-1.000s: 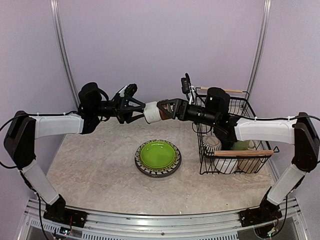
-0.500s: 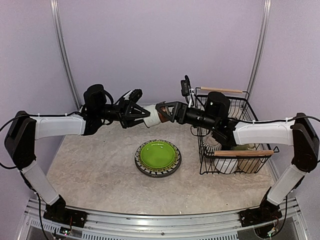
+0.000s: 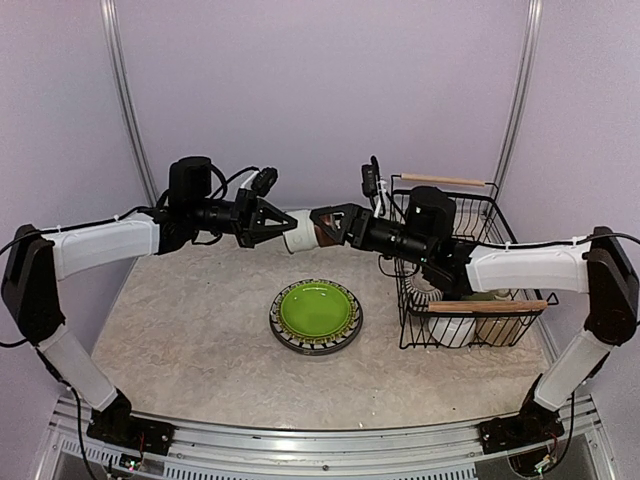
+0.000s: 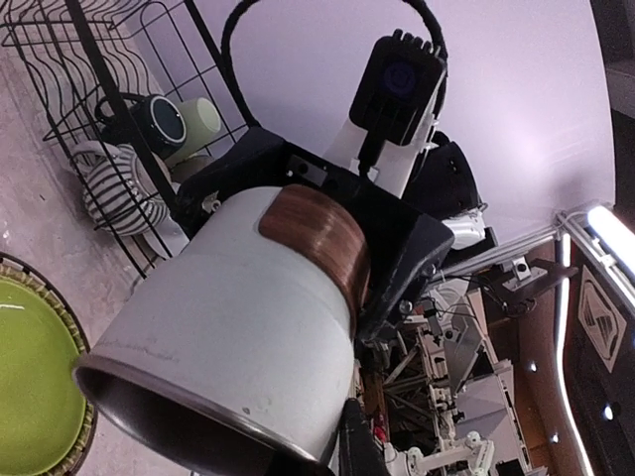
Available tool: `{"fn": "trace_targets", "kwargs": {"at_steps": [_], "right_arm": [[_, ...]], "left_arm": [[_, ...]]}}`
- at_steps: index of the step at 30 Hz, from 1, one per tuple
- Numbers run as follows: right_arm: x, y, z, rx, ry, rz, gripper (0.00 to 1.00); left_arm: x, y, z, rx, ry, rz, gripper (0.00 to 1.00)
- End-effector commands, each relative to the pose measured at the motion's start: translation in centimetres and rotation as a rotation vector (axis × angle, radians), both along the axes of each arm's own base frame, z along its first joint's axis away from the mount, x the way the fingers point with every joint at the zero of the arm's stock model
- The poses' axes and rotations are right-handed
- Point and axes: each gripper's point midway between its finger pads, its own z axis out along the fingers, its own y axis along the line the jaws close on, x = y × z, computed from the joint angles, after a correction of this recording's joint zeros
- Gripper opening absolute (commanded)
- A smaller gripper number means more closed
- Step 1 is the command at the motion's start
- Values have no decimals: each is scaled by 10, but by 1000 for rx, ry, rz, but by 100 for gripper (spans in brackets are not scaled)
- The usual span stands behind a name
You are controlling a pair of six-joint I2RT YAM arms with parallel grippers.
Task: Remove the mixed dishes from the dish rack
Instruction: Pass from the right arm to the left, then place the cup at the center of the board.
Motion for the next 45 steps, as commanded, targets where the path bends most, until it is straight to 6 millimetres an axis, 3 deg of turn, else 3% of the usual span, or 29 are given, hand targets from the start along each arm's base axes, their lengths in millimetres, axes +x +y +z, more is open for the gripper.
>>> {"fn": "trace_targets", "kwargs": {"at_steps": [1, 2, 7, 11, 14, 22, 28, 36, 45], "right_arm": [[24, -40, -20, -194, 10, -252, 93], [27, -49, -20, -214, 21, -295, 99], [26, -86, -15, -267, -6, -414, 100], [22, -103, -15, -298, -15, -458, 100], [19, -109, -14, -317, -25, -468, 100], [17, -121, -21, -350, -24, -497, 100], [16, -120, -22, -360, -25, -491, 100], [16, -132, -27, -415, -14, -531, 100], [16, -148, -26, -488, -3, -588, 100]], "left_arm": [[46, 32, -45, 307, 118, 332, 0], [51, 37, -50, 356, 115, 367, 0], [76, 66, -78, 650, 67, 511, 0], [93, 80, -117, 869, 74, 522, 0], [97, 84, -144, 1017, 63, 499, 0], [102, 97, -193, 1349, -30, 446, 0], [97, 88, -218, 1407, -28, 373, 3], [91, 81, -223, 1417, -43, 344, 22], [84, 67, -188, 1320, -116, 367, 47]]}}
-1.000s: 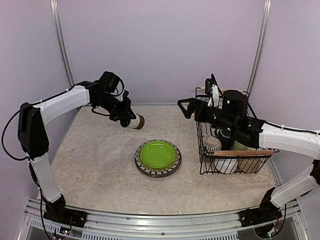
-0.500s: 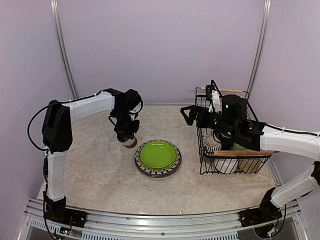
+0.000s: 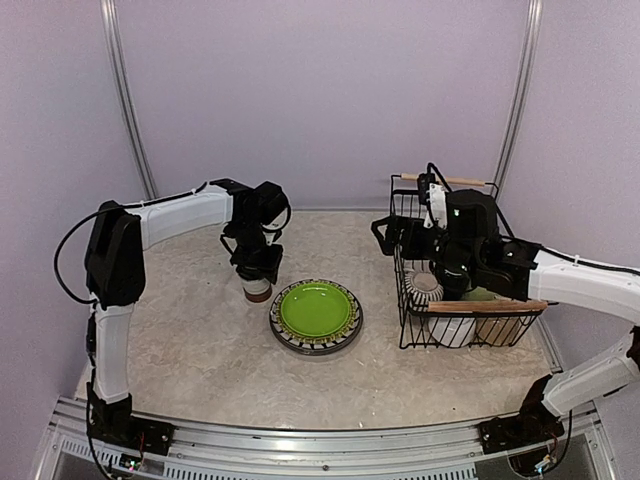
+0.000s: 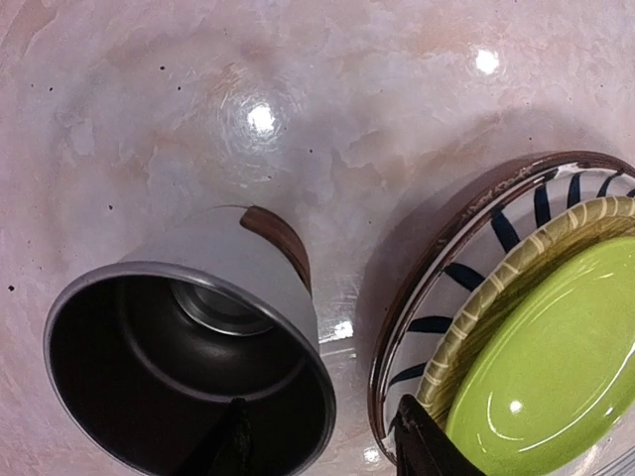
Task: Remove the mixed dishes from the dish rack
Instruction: Place the cup at the center of the board, then grab the cup from the dish rack.
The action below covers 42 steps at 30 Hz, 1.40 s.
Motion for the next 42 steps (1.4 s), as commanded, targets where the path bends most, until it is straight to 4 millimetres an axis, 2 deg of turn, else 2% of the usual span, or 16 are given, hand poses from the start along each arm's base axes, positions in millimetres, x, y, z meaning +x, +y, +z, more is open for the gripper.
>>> {"fn": "trace_targets", "kwargs": {"at_steps": [1, 7, 10, 15, 18, 23, 29, 37, 39, 42], "right_arm": [[2, -18, 6, -55, 0, -63, 100], [7, -43, -1, -194, 46, -174, 100], [10, -68, -5, -298, 86, -274, 100], [15, -110, -16, -364, 180, -350, 100], [12, -135, -25, -399, 225, -396, 100], [15, -158, -34, -401, 281, -410, 100], [28, -171, -55, -473, 370, -418, 100], [55, -169, -96, -517, 474, -373, 100], [61, -171, -111, -546, 516, -368, 100], [70, -167, -121, -573, 544, -348, 100]], "left_arm": [[-6, -10, 36, -74, -64, -30, 50], [-12, -13, 67, -148, -118, -41, 64], [-16, -18, 90, -222, -162, -53, 68], [-26, -27, 134, -401, -236, -76, 73], [-30, -25, 158, -489, -280, -67, 77], [-31, -14, 181, -589, -315, -36, 79], [-31, -5, 201, -676, -336, -17, 83], [-23, 6, 203, -641, -399, -22, 84], [-22, 9, 210, -620, -444, -33, 85], [-25, 13, 232, -605, -506, -44, 87]]}}
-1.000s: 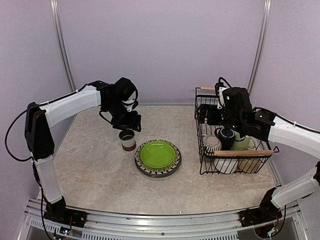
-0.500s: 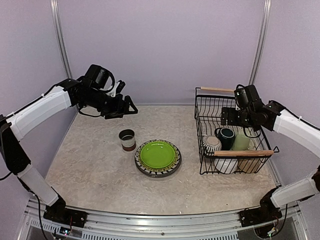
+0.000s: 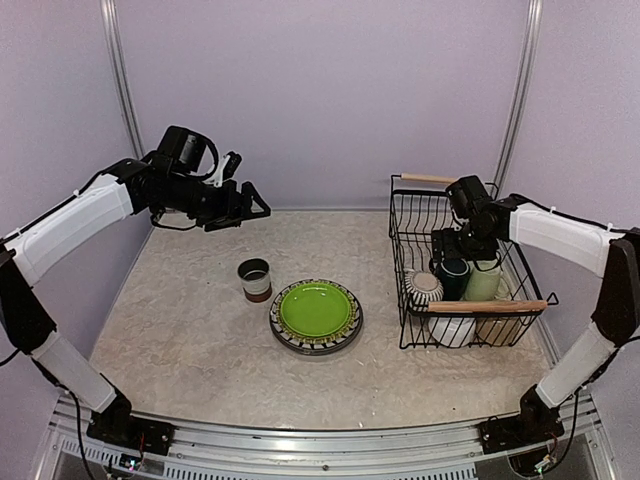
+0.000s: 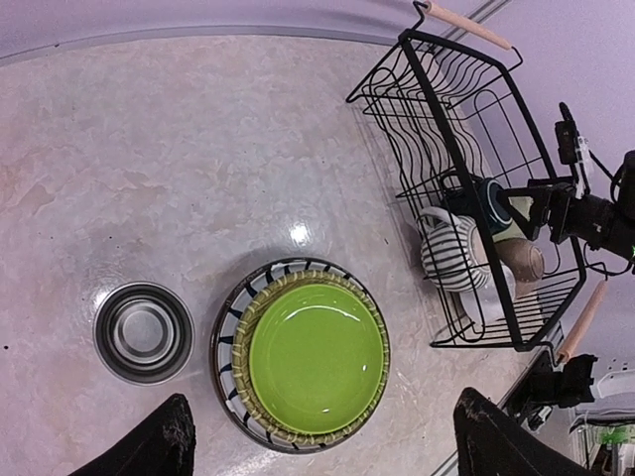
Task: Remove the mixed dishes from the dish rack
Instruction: Grab the cup from the dish rack.
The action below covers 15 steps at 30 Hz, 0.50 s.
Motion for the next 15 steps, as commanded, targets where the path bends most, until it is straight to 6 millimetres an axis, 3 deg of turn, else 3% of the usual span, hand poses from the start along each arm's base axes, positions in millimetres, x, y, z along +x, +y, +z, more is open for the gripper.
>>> {"fn": "trace_targets", "kwargs": {"at_steps": [1, 5, 9, 15], "right_arm": [[10, 3, -11, -24, 62, 35, 100], [9, 1, -21, -72, 114, 69, 100], [7, -8, -31, -70, 150, 81, 100], [9, -13, -47, -62, 191, 86, 100]], "left_arm": [[-3, 9, 44, 14, -143, 13, 87], [-5, 6, 68, -7, -150, -4, 89], [5, 3, 81, -14, -194, -9, 90], [14, 3, 58, -16, -144, -13, 90]]}}
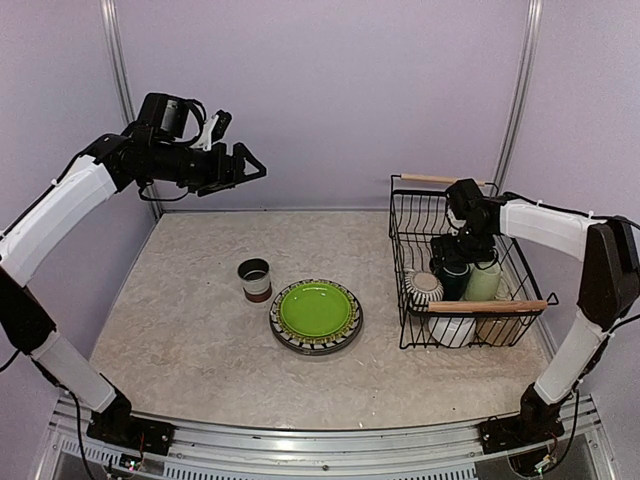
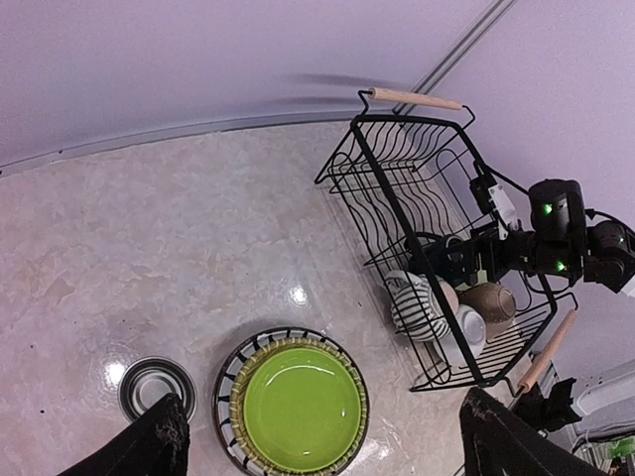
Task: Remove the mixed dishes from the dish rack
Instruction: Grab the cup from the dish rack.
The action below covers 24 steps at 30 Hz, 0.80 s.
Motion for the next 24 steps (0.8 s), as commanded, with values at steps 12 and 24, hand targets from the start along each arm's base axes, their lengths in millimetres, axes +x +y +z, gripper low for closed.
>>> {"fn": "trace_targets", "kwargs": {"at_steps": [12, 24], "right_arm": [[-5, 10, -42, 42, 125, 44, 87], [7, 11, -54, 32, 133, 20, 96]], "left_arm": [[1, 10, -46, 53, 57, -9, 91], [-3, 9, -47, 44, 63, -26, 93]]}}
